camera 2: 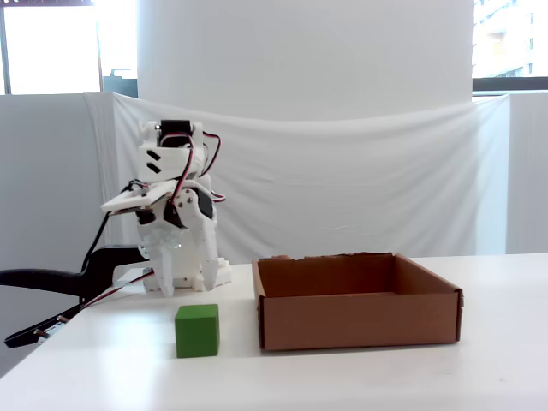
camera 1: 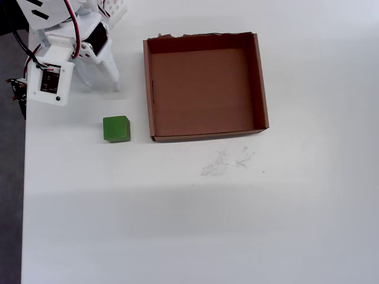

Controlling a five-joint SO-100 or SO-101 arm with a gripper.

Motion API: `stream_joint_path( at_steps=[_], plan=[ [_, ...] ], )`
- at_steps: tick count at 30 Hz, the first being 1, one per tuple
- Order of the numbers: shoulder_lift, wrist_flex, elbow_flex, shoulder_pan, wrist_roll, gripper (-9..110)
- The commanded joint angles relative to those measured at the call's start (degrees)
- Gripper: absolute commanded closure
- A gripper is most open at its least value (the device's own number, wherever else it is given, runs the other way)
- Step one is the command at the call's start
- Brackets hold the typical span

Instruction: Grasp a green cube and put it in a box.

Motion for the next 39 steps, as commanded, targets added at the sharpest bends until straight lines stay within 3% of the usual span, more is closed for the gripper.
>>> stream_joint_path(
  at_steps=[1, 39],
  plan=[
    [0.35, -0.18, -0.35, -0.35, 1.93, 80],
    [0.35, -0.26, -0.26, -0.44, 1.93, 78]
  ],
)
